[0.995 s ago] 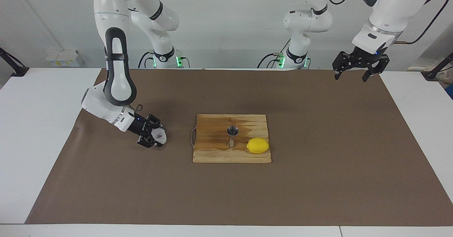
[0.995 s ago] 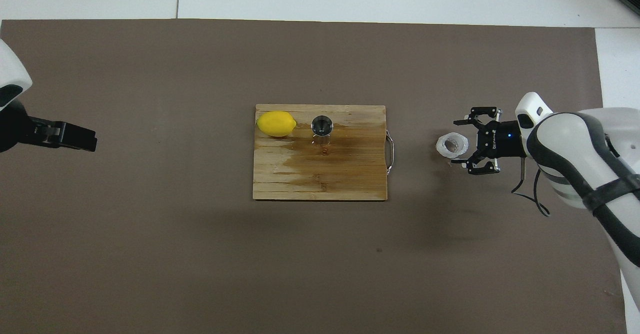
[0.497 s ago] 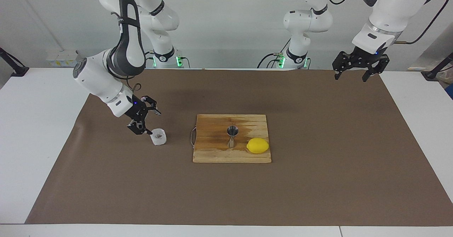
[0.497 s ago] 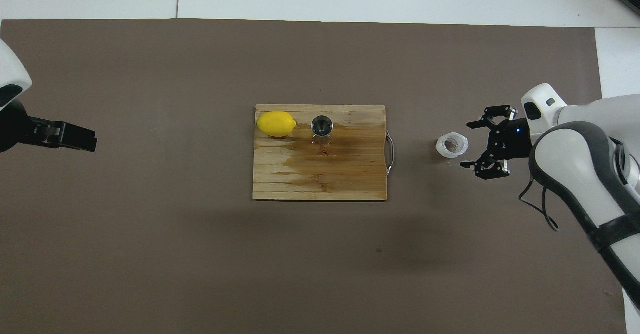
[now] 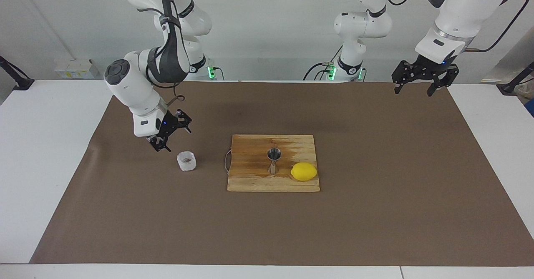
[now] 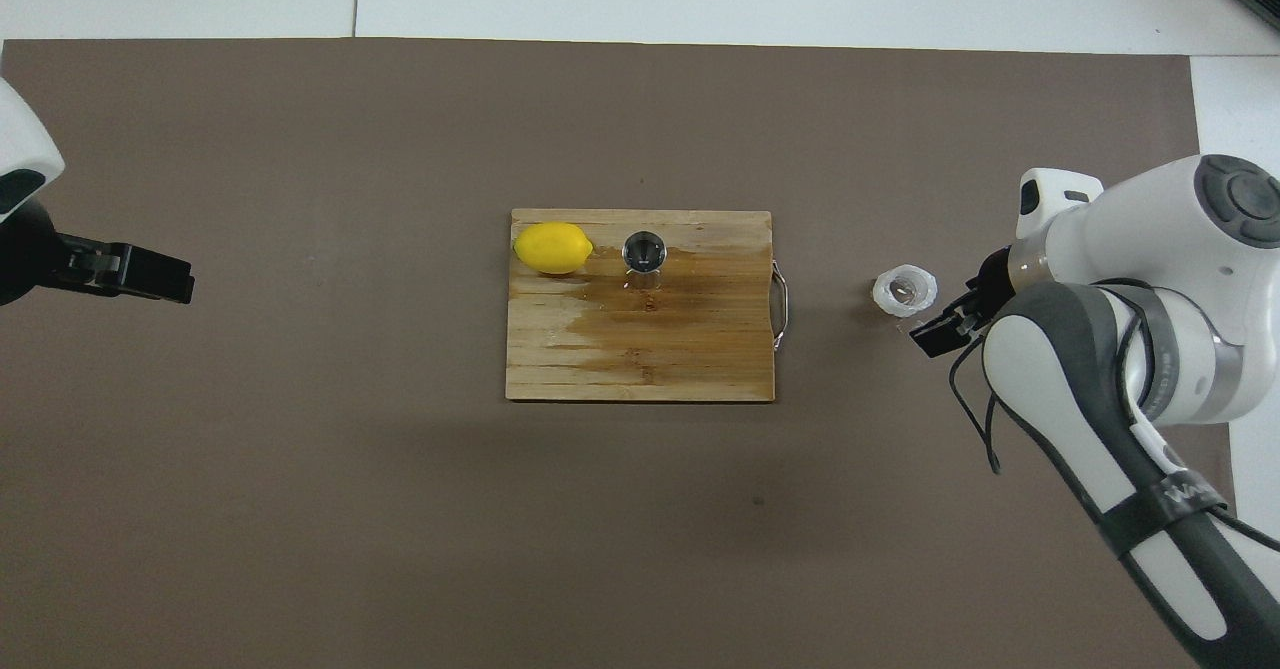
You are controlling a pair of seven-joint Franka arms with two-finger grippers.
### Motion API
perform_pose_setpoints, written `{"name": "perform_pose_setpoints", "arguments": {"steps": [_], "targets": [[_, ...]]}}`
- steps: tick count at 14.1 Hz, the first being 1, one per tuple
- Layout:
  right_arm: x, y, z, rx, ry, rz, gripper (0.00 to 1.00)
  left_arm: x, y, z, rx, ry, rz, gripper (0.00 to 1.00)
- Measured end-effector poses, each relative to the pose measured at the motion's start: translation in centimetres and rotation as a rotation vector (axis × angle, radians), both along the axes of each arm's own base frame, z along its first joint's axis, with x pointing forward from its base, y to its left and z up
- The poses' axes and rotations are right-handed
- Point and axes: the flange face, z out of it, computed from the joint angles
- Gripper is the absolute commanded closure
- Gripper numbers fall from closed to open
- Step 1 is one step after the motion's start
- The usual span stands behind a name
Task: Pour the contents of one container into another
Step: 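Open the right gripper and withdraw it from the white cup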
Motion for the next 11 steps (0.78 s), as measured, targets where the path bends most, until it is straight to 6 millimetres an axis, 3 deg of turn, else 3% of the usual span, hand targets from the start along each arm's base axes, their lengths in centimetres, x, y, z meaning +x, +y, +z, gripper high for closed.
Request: {"name": "perform_pose_setpoints", "arguments": {"steps": [4,7,11], "targets": [[0.1,0.5,4.2,-0.089,0.098,-0.332,0.00,0.0,0.0,0.0,0.000,0.000,0.000,0.00],[-0.2,0.4,10.0,-0.112,0.091,-0.489,0.00,0.0,0.0,0.0,0.000,0.000,0.000,0.00],[-2.8,0.0,17.5,-0.103,-0.002,-0.620,0.00,0.0,0.0,0.0,0.000,0.000,0.000,0.00]]}}
